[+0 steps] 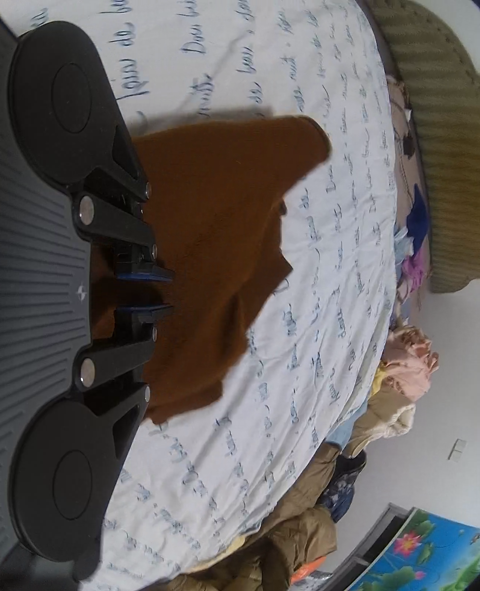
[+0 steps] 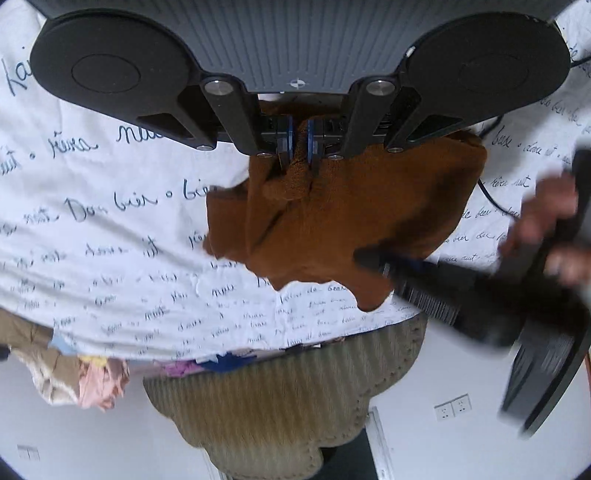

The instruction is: Fold small clothes

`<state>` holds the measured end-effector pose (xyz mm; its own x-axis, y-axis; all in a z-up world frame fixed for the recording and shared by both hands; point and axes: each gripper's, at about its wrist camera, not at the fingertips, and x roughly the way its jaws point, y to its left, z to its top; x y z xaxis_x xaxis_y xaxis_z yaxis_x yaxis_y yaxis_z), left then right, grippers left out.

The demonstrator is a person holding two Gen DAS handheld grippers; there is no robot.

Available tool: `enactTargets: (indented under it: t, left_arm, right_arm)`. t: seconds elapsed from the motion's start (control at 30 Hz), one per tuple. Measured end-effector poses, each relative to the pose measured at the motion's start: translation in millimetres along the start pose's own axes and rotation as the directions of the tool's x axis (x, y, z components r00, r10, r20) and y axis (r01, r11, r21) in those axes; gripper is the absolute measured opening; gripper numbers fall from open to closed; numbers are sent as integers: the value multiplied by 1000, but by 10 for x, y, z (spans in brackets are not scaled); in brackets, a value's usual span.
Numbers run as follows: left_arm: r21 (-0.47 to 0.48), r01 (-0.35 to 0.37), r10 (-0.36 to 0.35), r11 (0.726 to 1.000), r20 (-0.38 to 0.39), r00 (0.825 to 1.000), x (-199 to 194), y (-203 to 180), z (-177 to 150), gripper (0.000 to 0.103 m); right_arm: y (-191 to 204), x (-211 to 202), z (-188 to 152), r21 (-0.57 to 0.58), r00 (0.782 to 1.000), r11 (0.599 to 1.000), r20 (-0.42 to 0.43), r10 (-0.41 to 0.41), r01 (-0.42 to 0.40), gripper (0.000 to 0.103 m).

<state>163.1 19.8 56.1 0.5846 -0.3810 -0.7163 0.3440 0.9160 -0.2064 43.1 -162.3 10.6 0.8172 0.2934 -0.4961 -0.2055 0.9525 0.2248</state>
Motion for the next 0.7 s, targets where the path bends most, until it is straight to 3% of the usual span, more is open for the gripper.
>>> enactTargets:
  t: [0.1, 0.3, 0.4, 0.43, 0.57, 0.63, 0.7]
  left_arm:
    - [-24, -8, 10, 1000, 77, 997, -115, 10, -79, 12]
    - [-134, -38, 68, 990, 225, 972, -418, 55, -50, 12]
    - [-144, -73, 110, 987, 270, 957, -525, 48, -65, 12]
    - [-133, -82, 115, 988, 261, 958, -526, 29, -71, 12]
    - [-63, -120, 130, 991, 188, 973, -393, -103, -161, 12]
    - [-33, -148, 151, 988, 144, 978, -299, -166, -239, 12]
    - [1, -147, 146, 989, 125, 981, -238, -199, -314, 12]
  right_arm:
    - [-17, -81, 57, 11, 999, 1000, 35, 19, -19, 8]
    - [207, -312, 483, -152, 982, 988, 187, 28, 1, 8]
    - [297, -461, 664, -235, 963, 971, 270, 10, 56, 8]
    - [283, -446, 687, -247, 966, 966, 258, -11, 77, 8]
    - [9, -179, 522, -161, 998, 985, 49, -47, 55, 8]
    - [-127, -40, 373, -94, 998, 995, -55, -44, 39, 11]
    - [-232, 33, 270, -27, 990, 1000, -141, -15, 12, 22]
